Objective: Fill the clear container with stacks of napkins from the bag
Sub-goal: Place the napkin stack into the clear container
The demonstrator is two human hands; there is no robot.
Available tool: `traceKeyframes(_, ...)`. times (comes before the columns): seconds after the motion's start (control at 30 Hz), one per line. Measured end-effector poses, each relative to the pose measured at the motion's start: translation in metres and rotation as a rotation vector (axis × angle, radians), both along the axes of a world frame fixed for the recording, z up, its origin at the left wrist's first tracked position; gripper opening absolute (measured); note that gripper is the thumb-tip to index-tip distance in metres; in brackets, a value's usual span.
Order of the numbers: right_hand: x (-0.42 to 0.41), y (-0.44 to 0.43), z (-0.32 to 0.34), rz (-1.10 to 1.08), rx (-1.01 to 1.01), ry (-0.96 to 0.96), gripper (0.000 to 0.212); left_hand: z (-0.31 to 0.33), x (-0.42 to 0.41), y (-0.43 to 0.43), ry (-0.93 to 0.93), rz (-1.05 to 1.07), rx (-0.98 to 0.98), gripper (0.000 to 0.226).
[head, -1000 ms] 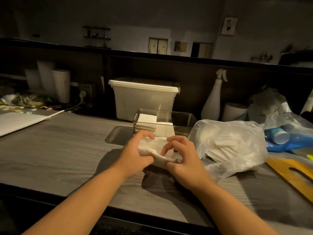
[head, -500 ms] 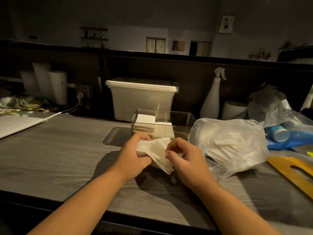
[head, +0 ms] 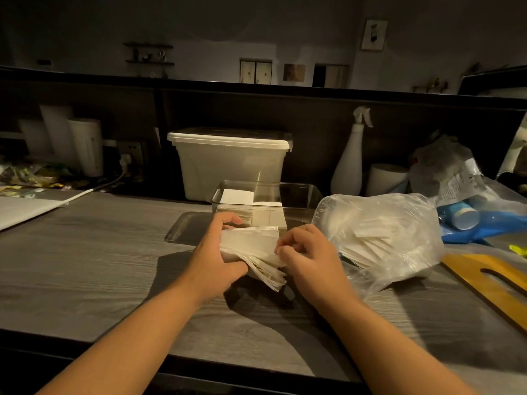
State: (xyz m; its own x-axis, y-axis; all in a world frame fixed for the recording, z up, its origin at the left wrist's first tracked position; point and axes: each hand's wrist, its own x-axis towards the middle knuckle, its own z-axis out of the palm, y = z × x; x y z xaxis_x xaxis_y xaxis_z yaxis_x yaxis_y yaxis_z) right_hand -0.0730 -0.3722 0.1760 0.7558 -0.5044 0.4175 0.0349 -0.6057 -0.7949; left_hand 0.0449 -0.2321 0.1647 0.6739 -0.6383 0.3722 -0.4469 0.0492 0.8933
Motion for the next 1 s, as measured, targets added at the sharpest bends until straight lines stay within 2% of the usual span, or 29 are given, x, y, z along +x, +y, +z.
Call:
traceKeyframes(0.1, 0.001, -0.003, 0.0, 0.01, 0.118, -0.027, 0.011, 0.0, -0.001, 0.0, -0.005, -0.016, 0.004, 0.07)
traceKeyframes(0.2, 0.006, -0.005, -0.002, 0.066, 0.211, 0.046, 0.03, -0.001, 0.0, 0.0, -0.009, -0.006, -0.006, 0.069)
traceKeyframes(0.27, 0.009, -0.004, -0.004, 0.076, 0.201, 0.066, 0.036, -0.001, 0.0, -0.001, -0.009, -0.005, 0.001, 0.068)
traceKeyframes(0.47, 0.011, -0.004, -0.005, 0.003, -0.06, 0.118, 0.018, 0.0, 0.001, 0.0, -0.012, 0.01, 0.023, 0.066)
traceKeyframes(0.8, 0.005, -0.005, -0.006, 0.057, 0.083, -0.02, 0.012, 0.005, -0.007, 0.003, -0.024, 0.004, 0.087, 0.054)
traceKeyframes(1.0, 0.009, -0.005, -0.008, -0.01, 0.006, 0.022, 0.013, 0.004, -0.006, 0.003, -0.01, -0.008, 0.103, 0.052)
